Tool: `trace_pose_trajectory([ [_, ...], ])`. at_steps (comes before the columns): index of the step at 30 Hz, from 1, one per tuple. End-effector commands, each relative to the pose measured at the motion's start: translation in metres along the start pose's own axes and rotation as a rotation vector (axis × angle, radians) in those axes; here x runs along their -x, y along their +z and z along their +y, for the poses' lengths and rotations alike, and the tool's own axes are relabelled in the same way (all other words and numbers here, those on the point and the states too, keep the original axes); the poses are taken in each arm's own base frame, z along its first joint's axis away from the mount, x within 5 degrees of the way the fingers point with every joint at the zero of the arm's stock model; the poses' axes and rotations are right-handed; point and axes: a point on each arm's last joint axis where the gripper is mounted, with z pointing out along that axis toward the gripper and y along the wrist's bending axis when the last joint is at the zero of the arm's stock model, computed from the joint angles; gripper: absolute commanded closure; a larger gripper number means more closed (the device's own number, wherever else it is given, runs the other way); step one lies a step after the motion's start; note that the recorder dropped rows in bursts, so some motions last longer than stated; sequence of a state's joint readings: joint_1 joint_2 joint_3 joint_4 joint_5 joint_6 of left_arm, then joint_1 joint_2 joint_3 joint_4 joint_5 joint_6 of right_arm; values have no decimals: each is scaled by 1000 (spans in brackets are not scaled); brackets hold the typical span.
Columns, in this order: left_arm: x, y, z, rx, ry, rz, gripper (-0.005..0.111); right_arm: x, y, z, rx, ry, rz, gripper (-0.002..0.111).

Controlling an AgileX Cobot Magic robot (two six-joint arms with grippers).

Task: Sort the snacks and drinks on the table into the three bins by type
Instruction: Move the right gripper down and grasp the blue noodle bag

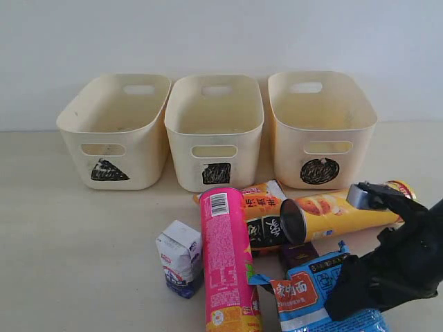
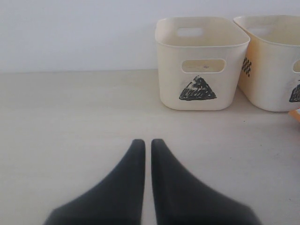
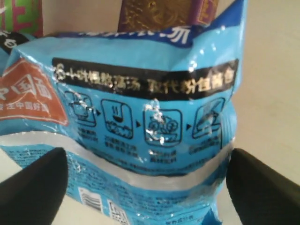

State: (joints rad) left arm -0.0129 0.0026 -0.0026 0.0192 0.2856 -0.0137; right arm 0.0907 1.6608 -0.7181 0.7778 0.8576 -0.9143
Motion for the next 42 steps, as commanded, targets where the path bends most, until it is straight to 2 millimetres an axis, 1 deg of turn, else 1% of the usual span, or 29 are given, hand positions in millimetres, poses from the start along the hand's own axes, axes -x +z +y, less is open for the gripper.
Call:
trace_pose_trajectory([
  [1, 0, 0, 0, 2, 0, -8, 103, 1, 8, -2, 11, -3, 5, 26],
  [4, 0, 0, 0, 2, 0, -8, 103, 2, 17, 4, 14, -49, 30, 26],
  [8, 0, 0, 0, 2, 0, -8, 103, 8, 27, 8, -44, -101, 16, 26],
  [9, 0, 0, 0, 2, 0, -8, 103, 8, 28, 8, -48, -108, 23, 27],
  [10, 0, 0, 0, 2, 0, -8, 103, 7, 30, 8, -48, -112, 30, 31],
  [11, 0, 0, 0, 2, 0, -8, 103, 6, 31, 8, -49, -123, 47, 39],
  [12, 0, 0, 0, 2, 0, -5, 103, 5, 32, 7, -50, -124, 57, 50],
  [13, 0, 0, 0, 2, 0, -5, 103, 4, 33, 7, -49, -118, 66, 64],
  [15, 0, 0, 0, 2, 0, -5, 103, 2, 33, 7, -46, -122, 88, 102],
  [16, 0, 0, 0, 2, 0, -5, 103, 1, 33, 7, -39, -125, 101, 107],
  [17, 0, 0, 0, 2, 0, -5, 103, 0, 33, 7, -40, -132, 110, 105],
  [23, 0, 0, 0, 2, 0, -5, 103, -1, 32, 7, -41, -130, 124, 106],
  [27, 0, 0, 0, 2, 0, -5, 103, -2, 23, 15, -23, -148, 121, 108],
  [37, 0, 0, 0, 2, 0, -8, 103, -5, -22, 44, -52, -280, 17, 108],
  [39, 0, 0, 0, 2, 0, -8, 103, -5, -34, 50, -71, -310, 3, 108],
  [42, 0, 0, 0, 2, 0, -8, 103, 1, -55, 60, -104, -350, -39, 108],
])
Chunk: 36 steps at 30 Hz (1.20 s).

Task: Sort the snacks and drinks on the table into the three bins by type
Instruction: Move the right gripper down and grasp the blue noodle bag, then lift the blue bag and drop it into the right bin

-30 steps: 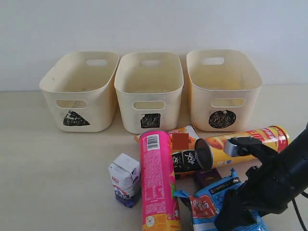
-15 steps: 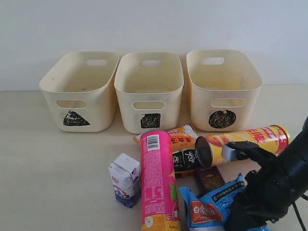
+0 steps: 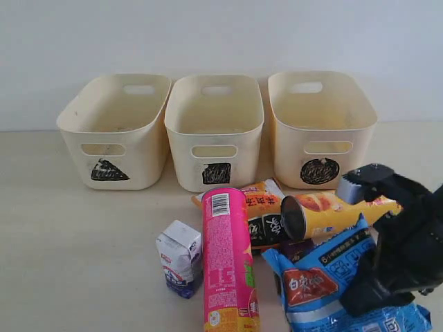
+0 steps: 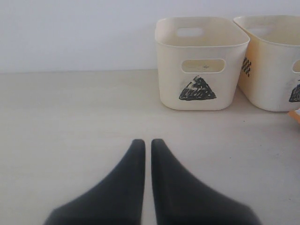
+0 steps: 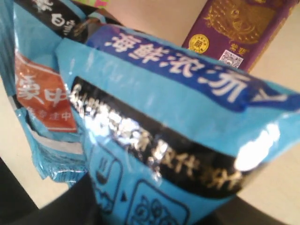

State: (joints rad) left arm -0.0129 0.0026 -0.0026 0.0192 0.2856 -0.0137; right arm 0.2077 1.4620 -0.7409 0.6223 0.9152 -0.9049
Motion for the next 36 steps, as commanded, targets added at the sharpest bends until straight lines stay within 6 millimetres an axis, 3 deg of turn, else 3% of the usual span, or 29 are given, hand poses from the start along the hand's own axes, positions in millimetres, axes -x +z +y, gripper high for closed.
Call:
trace_pose_trajectory([
  [1, 0, 0, 0, 2, 0, -8, 103, 13, -33, 11, -49, -63, -56, 108],
  [9, 0, 0, 0, 2, 0, -8, 103, 55, -89, 19, -170, -158, -220, 108],
  [17, 0, 0, 0, 2, 0, -8, 103, 100, -128, 4, -429, -220, -491, 108],
  [30, 0, 0, 0, 2, 0, -8, 103, 186, -106, -78, -697, -170, -745, 108],
  [36, 0, 0, 0, 2, 0, -8, 103, 212, -88, -113, -826, -148, -855, 108],
])
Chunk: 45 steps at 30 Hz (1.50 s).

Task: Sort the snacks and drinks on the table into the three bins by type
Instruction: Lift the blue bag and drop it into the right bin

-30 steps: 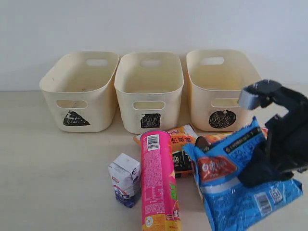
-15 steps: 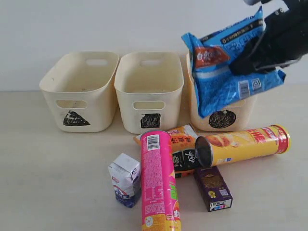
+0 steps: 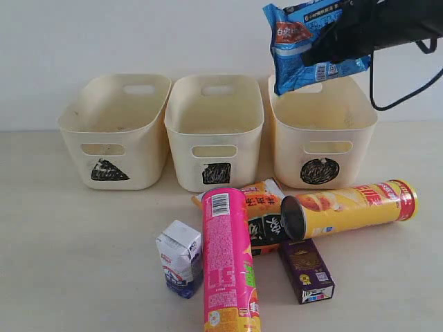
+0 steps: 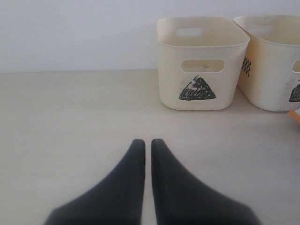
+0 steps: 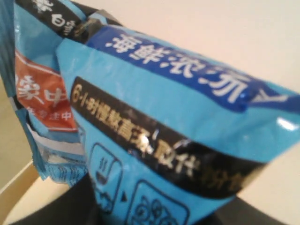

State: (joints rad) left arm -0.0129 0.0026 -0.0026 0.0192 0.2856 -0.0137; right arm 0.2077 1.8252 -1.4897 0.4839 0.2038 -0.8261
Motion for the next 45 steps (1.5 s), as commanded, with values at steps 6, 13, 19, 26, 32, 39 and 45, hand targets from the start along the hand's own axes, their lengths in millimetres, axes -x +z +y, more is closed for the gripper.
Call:
trace_pose_trajectory([
  [6, 0, 0, 0, 2, 0, -8, 103, -22, 59, -14, -218, 5, -125, 108],
  [13, 0, 0, 0, 2, 0, -8, 103, -57, 96, -8, -237, 5, -81, 104],
  [19, 0, 0, 0, 2, 0, -8, 103, -59, 98, -7, -227, 13, -70, 42],
  [26, 0, 0, 0, 2, 0, -8, 103, -32, 73, -11, -191, 80, -89, 26],
  [32, 0, 0, 0, 2, 0, -8, 103, -9, 44, -5, -51, 75, -34, 37],
  [39, 0, 0, 0, 2, 0, -8, 103, 3, 11, 6, 131, -12, 93, 103],
  [45, 0, 0, 0, 2, 0, -8, 103, 4, -18, 13, 255, -162, 230, 108],
])
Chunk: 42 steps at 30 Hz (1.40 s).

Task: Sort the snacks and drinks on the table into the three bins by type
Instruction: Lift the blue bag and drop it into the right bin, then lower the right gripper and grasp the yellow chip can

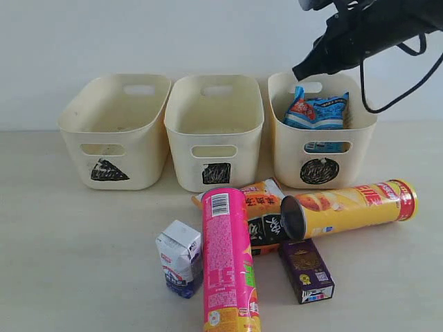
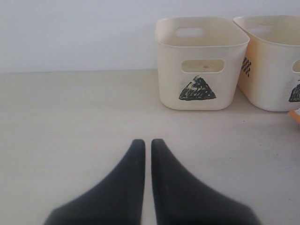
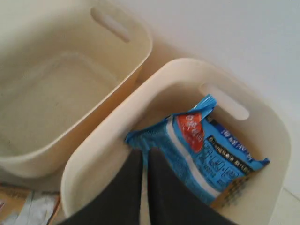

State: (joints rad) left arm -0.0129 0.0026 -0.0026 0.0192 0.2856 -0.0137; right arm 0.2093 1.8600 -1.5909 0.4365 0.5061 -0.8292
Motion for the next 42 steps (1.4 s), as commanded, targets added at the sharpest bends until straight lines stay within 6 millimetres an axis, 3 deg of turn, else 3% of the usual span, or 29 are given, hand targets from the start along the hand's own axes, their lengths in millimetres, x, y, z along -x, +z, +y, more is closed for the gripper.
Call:
trace_pose_trajectory([
  [1, 0, 0, 0, 2, 0, -8, 103, -1, -24, 8, 90, -129, 111, 108],
  [7, 0, 0, 0, 2, 0, -6, 103, -12, -45, 23, 290, -257, 270, 108],
  [10, 0, 0, 0, 2, 0, -8, 103, -25, -56, 36, 524, -522, 353, 108],
  [16, 0, 0, 0, 2, 0, -8, 103, -30, -55, 32, 555, -777, 339, 107],
  [18, 0, 0, 0, 2, 0, -8, 103, -32, -54, 34, 569, -802, 337, 93],
  [21, 0, 0, 0, 2, 0, -8, 103, -54, -45, 41, 653, -862, 371, 54],
  [23, 0, 0, 0, 2, 0, -8, 103, -67, -39, 45, 691, -850, 406, 39],
  [25, 0, 0, 0, 2, 0, -8, 103, -76, -33, 47, 679, -845, 415, 32],
  [28, 0, 0, 0, 2, 0, -8, 103, -91, -24, 50, 637, -842, 413, 30],
  [34, 0, 0, 0, 2, 0, -8, 103, -99, -17, 50, 585, -856, 403, 30],
  [42, 0, 0, 0, 2, 0, -8, 103, -115, 1, 55, 637, -820, 427, 30],
])
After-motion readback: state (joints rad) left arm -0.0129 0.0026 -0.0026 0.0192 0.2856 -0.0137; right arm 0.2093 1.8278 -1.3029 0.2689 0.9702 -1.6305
